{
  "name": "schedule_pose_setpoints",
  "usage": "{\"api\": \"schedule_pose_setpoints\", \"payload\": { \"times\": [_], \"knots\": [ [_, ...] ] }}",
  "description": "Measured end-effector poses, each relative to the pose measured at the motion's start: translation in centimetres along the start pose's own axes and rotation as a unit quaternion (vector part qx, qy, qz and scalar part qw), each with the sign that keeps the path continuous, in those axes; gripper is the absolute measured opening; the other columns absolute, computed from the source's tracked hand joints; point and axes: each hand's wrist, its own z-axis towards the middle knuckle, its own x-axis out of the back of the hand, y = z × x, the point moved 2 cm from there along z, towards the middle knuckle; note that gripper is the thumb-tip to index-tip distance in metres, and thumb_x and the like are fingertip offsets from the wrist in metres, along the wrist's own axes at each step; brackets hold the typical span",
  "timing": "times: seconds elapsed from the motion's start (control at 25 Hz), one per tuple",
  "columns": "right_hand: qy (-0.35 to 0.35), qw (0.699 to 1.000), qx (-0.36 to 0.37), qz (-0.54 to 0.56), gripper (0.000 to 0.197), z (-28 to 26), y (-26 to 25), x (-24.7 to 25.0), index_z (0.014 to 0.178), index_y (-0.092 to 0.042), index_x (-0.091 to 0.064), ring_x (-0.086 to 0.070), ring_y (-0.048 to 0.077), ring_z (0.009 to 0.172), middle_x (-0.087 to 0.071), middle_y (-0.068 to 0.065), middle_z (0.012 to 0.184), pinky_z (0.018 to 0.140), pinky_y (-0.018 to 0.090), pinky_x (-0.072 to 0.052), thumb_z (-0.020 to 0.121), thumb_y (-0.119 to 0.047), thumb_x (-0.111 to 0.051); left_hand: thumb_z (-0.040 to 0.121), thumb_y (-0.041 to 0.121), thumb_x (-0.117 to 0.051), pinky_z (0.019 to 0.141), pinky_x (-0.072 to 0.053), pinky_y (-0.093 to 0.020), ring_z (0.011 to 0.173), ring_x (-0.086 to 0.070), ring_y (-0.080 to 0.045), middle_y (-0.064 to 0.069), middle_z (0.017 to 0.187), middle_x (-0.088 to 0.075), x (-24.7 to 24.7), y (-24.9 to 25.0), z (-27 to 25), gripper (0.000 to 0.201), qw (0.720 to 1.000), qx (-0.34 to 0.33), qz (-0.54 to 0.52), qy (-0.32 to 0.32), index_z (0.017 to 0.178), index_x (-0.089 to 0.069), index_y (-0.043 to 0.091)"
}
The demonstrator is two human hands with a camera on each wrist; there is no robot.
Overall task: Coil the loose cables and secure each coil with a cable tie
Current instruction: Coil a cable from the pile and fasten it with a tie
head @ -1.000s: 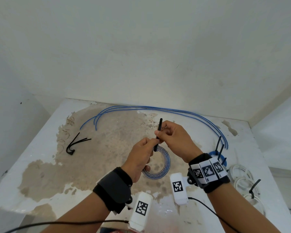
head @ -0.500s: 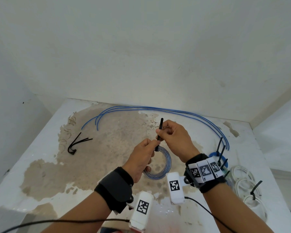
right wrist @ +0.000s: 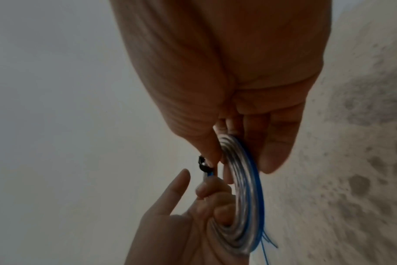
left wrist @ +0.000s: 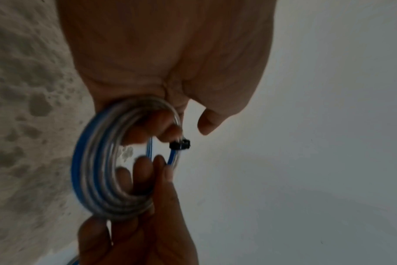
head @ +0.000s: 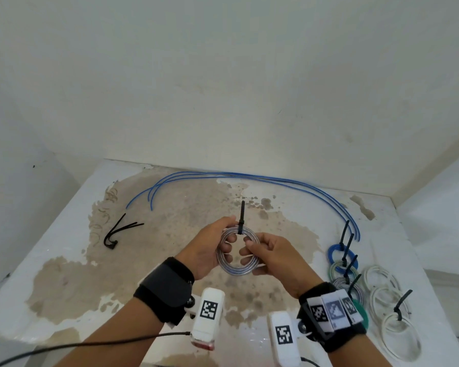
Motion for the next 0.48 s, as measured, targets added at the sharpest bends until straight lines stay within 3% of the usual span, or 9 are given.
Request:
{"api": "schedule_pose_setpoints", "payload": {
  "times": [0.12, 0.2, 0.32, 0.48],
  "knots": [
    [0.009, 0.997, 0.000, 0.074, 0.021, 0.3, 0.4, 0.5, 0.117, -0.007, -0.066, -0.072, 0.015, 0.079, -0.078, 0.005, 0.095, 0.065, 0.025, -0.055, 0.102, -0.020, -0.060, 0.100, 0.033, -0.056, 0.078, -0.052, -0.034, 0.072, -0.063, -0.017, -0.004, 0.086, -0.069, 1.2, 0.0, 0.1, 0.034, 0.998, 0.003, 0.043, -0.040, 0.119, -0.066, 0.007],
    [0.008, 0.995, -0.005, 0.101, 0.023, 0.5, 0.3, 0.6, 0.120, -0.006, -0.065, -0.071, 0.014, 0.077, -0.077, 0.005, 0.094, 0.064, 0.024, -0.055, 0.101, -0.020, -0.059, 0.099, 0.030, -0.059, 0.089, -0.054, -0.034, 0.087, -0.071, -0.018, -0.006, 0.098, -0.075, 2.2, -0.1, 0.0, 0.032, 0.995, 0.009, 0.088, -0.055, 0.120, -0.066, 0.007],
    [0.013, 0.980, -0.020, 0.196, 0.031, 0.5, 0.8, -0.1, 0.123, -0.008, -0.066, -0.072, 0.019, 0.085, -0.076, 0.009, 0.102, 0.074, 0.032, -0.058, 0.100, -0.028, -0.058, 0.090, 0.025, -0.065, 0.086, -0.058, -0.031, 0.087, -0.073, -0.016, -0.007, 0.100, -0.075, 3.1, -0.2, -0.1, 0.032, 0.996, 0.011, 0.035, -0.083, 0.117, -0.066, 0.006],
    [-0.021, 0.883, -0.064, 0.465, 0.043, -0.4, 2.2, -2.6, 0.126, -0.009, -0.066, -0.071, 0.026, 0.097, -0.072, 0.014, 0.118, 0.072, 0.035, -0.057, 0.102, -0.040, -0.048, 0.083, 0.019, -0.064, 0.074, -0.061, -0.028, 0.076, -0.075, -0.015, -0.007, 0.091, -0.075, 3.8, 0.5, 0.7, 0.029, 0.987, 0.021, -0.127, -0.094, 0.107, -0.068, 0.004]
  ]
}}
